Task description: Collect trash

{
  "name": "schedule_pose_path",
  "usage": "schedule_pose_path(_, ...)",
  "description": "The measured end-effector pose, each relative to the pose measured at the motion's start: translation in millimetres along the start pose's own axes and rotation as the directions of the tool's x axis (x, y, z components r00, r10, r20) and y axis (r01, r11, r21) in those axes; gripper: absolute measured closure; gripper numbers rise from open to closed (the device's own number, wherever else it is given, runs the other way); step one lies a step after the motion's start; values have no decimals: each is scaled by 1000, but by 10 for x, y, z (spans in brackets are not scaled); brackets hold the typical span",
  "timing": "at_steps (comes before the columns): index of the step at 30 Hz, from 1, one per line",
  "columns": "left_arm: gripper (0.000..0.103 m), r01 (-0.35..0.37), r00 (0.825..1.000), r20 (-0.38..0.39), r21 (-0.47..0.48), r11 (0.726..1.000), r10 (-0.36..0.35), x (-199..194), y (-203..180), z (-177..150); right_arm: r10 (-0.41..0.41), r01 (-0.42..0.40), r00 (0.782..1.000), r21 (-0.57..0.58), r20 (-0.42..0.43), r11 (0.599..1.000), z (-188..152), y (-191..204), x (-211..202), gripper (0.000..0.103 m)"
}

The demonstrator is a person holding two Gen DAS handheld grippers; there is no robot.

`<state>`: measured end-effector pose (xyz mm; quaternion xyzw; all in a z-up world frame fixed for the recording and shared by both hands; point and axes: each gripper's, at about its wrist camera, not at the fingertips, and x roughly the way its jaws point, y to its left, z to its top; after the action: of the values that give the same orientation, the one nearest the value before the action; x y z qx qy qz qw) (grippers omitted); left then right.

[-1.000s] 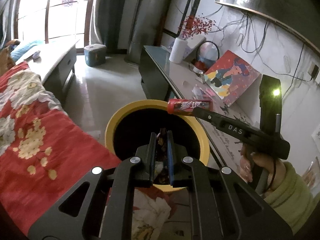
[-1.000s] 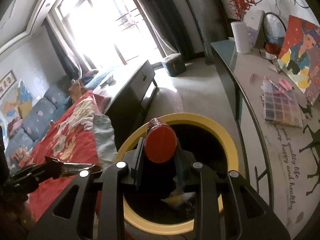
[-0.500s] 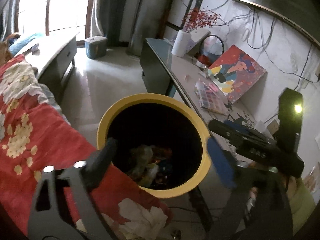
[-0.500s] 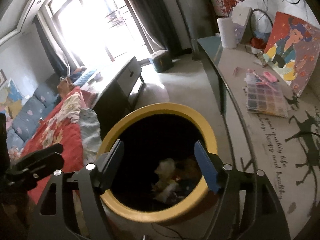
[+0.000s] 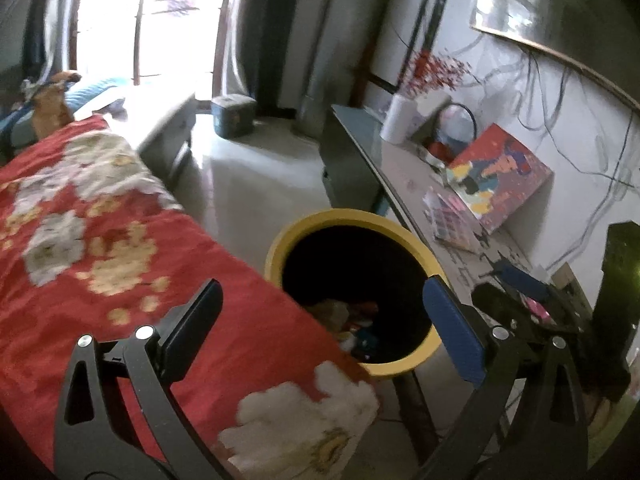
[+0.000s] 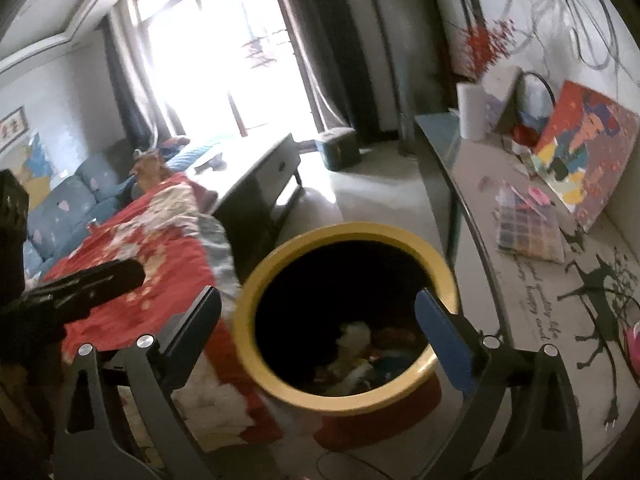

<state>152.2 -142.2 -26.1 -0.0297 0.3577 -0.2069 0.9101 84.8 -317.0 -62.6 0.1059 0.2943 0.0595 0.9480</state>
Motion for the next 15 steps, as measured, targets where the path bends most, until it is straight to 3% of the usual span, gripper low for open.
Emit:
schedule_pose_path(7, 11, -78, 994, 70, -58, 995, 82, -423, 297, -108, 41, -36, 997, -84, 58, 996, -32, 483, -146, 7)
schedule_pose_path(15, 11, -180, 972, 131, -129, 975, 197, -867, 664, -370, 76, -54, 984, -138, 159, 989, -111, 858, -330, 7)
